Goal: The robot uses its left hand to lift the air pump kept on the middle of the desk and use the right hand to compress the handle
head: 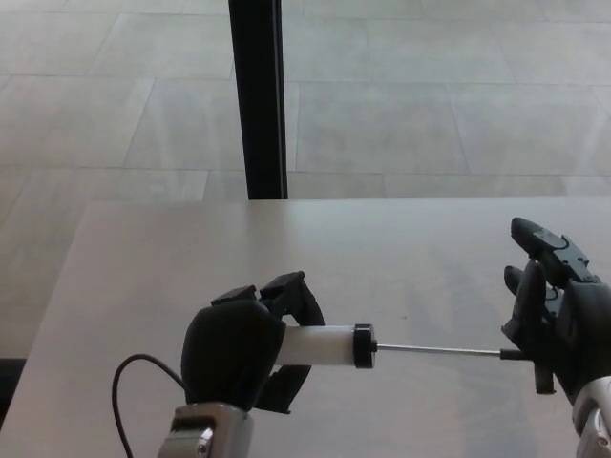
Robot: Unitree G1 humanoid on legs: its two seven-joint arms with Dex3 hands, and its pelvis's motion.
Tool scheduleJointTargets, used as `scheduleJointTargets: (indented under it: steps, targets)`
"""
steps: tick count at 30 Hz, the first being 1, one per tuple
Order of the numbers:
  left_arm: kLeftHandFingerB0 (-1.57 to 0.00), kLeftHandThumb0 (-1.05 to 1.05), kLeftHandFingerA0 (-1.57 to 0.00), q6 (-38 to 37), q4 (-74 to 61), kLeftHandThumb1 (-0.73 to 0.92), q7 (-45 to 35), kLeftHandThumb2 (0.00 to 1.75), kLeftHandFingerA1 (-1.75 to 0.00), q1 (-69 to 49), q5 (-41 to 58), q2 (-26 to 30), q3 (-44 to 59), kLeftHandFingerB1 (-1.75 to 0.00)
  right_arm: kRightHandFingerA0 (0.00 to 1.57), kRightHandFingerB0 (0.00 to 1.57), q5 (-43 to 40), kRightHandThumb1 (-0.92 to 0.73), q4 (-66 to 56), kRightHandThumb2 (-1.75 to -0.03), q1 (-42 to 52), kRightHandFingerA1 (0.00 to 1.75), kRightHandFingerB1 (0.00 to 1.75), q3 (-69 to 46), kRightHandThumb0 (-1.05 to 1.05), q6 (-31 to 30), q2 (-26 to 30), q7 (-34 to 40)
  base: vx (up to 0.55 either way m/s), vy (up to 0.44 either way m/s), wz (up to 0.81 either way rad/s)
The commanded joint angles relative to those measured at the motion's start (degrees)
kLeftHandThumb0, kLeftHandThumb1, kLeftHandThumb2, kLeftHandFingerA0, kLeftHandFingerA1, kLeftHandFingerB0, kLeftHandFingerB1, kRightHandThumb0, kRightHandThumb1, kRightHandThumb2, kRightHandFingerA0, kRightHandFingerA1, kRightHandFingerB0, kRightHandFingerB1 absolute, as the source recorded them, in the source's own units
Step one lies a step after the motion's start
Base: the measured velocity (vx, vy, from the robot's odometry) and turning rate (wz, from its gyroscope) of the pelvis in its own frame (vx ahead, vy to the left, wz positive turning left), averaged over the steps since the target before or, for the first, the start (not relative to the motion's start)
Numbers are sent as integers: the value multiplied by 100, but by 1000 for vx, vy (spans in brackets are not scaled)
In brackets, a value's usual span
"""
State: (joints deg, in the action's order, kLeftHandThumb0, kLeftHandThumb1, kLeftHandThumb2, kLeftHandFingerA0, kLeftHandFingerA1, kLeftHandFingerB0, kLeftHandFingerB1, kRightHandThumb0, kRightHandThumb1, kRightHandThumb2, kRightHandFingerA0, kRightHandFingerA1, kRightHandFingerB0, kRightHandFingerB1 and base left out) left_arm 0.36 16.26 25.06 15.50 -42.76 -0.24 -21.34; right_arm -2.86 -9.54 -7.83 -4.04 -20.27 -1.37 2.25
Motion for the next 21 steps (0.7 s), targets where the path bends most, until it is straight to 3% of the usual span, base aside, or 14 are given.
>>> scheduleJointTargets:
  steps: [1,5,6,8,9,10,11,15,16,17,19,20,21]
  targets:
    - [-84,-2,-97,141,-41,50,85,142,-175,102,247,-160,211,-153,5,13,-64,-91,24,-77,134,45,34,-120,-86,9,-108,152,0,0,0]
    - [-84,-2,-96,157,-102,50,22,143,-175,167,267,-201,280,-155,6,15,-9,-92,38,-78,132,44,35,-152,-85,-20,-89,187,0,0,0]
    - [-79,-4,-97,170,-117,48,1,141,-175,185,282,-223,300,-170,2,0,-25,-51,55,-113,114,53,49,-175,-36,-18,-101,202,0,0,0]
    - [-79,-5,-97,185,-126,47,0,140,-175,207,310,-290,312,-168,1,0,-60,-51,139,-113,67,52,49,-189,-36,104,-139,199,0,0,0]
    - [-84,-3,-97,139,-83,49,62,143,-175,234,300,-311,302,-155,1,0,-95,-51,169,-113,32,52,49,-196,-36,109,-173,196,0,0,0]
    - [-84,-3,-97,138,-85,49,63,143,-175,239,294,-315,299,-155,1,0,-101,-51,165,-113,32,52,49,-201,-36,110,-179,197,0,0,0]
    - [-78,-4,-97,123,-54,46,70,142,-175,248,350,-369,315,-173,1,0,-144,-50,138,-112,3,52,49,-205,-36,35,-221,204,0,0,0]
    - [-83,-5,-96,87,96,44,172,141,-175,361,220,-397,217,-166,1,0,-55,-53,116,-114,-165,53,49,-44,-35,21,-230,167,0,0,0]
    - [-88,-6,-98,58,145,46,187,147,-175,384,173,-376,173,-153,6,14,-27,-92,131,-79,-213,43,35,2,-87,22,-187,118,0,0,0]
    - [-83,-9,-97,21,226,44,195,145,-175,414,120,-352,97,-165,5,12,35,-92,148,-80,-290,42,33,92,-84,21,-94,35,0,0,0]
    - [-83,-7,-97,5,295,44,215,144,-175,461,65,-293,15,-165,6,14,99,-92,150,-79,-394,43,34,182,-88,-25,-1,1,0,0,0]
    - [-88,-6,-99,11,321,47,246,146,-175,475,51,-294,-8,-150,5,13,147,-92,111,-81,-449,39,33,232,-88,-168,63,-6,0,0,0]
    - [-88,-5,-95,19,342,46,227,145,-175,516,6,-243,-52,-149,1,13,237,-83,112,-123,-515,31,29,332,-88,-214,211,-95,0,0,0]
